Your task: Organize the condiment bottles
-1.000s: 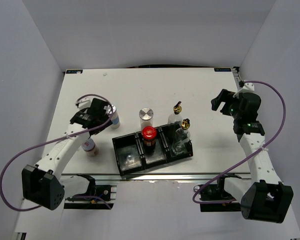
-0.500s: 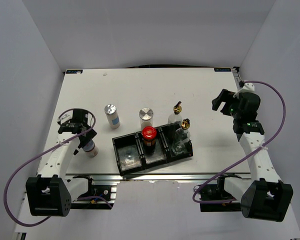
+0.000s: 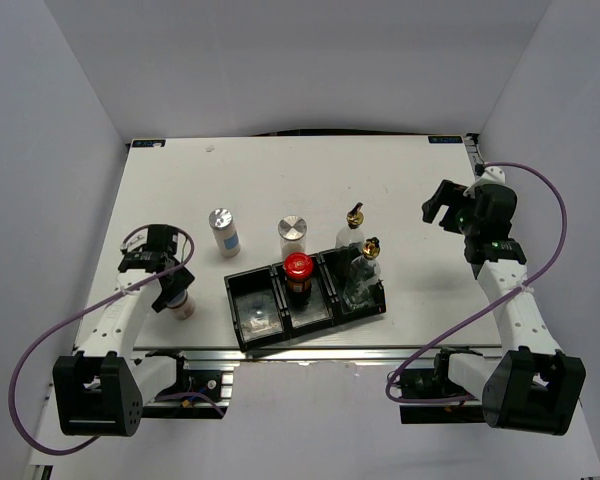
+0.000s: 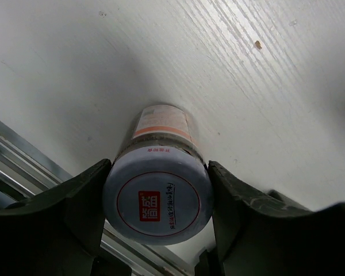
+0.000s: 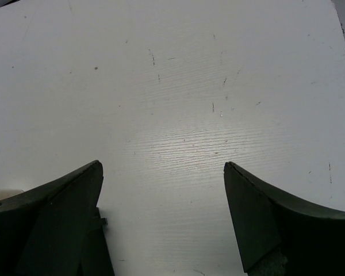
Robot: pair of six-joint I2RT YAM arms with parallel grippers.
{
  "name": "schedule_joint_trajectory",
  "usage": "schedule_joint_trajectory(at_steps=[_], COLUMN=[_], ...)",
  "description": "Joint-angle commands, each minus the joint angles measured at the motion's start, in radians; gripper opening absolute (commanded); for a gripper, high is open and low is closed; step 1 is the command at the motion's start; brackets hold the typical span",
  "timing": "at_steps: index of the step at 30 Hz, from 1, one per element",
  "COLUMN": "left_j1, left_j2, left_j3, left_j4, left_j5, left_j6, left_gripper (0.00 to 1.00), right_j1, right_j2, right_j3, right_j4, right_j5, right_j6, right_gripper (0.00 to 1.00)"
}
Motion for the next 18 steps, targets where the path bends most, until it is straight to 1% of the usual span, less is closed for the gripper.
schedule_joint_trajectory(at_steps=[1,2,3,5,6,8,9,10,11,12,14,15,17,18], left_j1=[0.004,0.001,-0.020,-0.065,-0.139,-0.238,-0.332,-0.379,-0.419,-0.507,-0.598,-0.681,-0.758,-0.829], left_j2=[-0.040,-0.043,-0.048,-0.052,-0.051,-0.040,-0.029,-0.001,0.015,0.030,0.073,0.092,0.151,0.171], left_j3=[0.077,0.095,0.138,0.190,0.244,0.304,0.336,0.397,0.426,0.452,0.511,0.528,0.603,0.629], left_j4=[-0.003,-0.003,-0.004,-0.003,0.005,0.022,0.026,0.031,0.029,0.032,0.055,0.062,0.049,0.042], left_j5=[0.040,0.045,0.038,0.018,-0.011,-0.057,-0.074,-0.090,-0.100,-0.113,-0.157,-0.168,-0.192,-0.199], left_j6=[0.032,0.040,0.040,0.034,0.032,0.026,0.032,0.043,0.056,0.069,0.099,0.112,0.154,0.167], left_gripper=[0.20,0.18,0.14,0.10,0.09,0.09,0.09,0.05,0.02,0.00,0.00,0.00,0.00,0.00], right_j1=[-0.005,-0.005,-0.007,-0.019,-0.025,-0.054,-0.062,-0.068,-0.073,-0.077,-0.082,-0.083,-0.086,-0.088], right_j2=[-0.009,-0.012,-0.012,-0.006,-0.003,0.004,0.005,0.004,0.002,0.001,-0.007,-0.010,-0.012,-0.015], right_j3=[0.034,0.034,0.034,0.047,0.051,0.052,0.052,0.051,0.048,0.047,0.043,0.043,0.046,0.046], right_j4=[0.018,0.017,0.013,-0.025,-0.036,-0.046,-0.048,-0.046,-0.045,-0.040,-0.036,-0.033,-0.039,-0.042], right_j5=[-0.011,-0.008,0.015,0.052,0.078,0.077,0.056,0.045,0.035,0.023,0.017,0.012,0.008,0.008], right_j6=[0.004,0.004,0.012,0.041,0.050,0.071,0.073,0.073,0.073,0.070,0.069,0.065,0.061,0.061], right_gripper=[0.89,0.89,0.89,0.89,0.90,0.89,0.89,0.90,0.89,0.89,0.89,0.89,0.89,0.89])
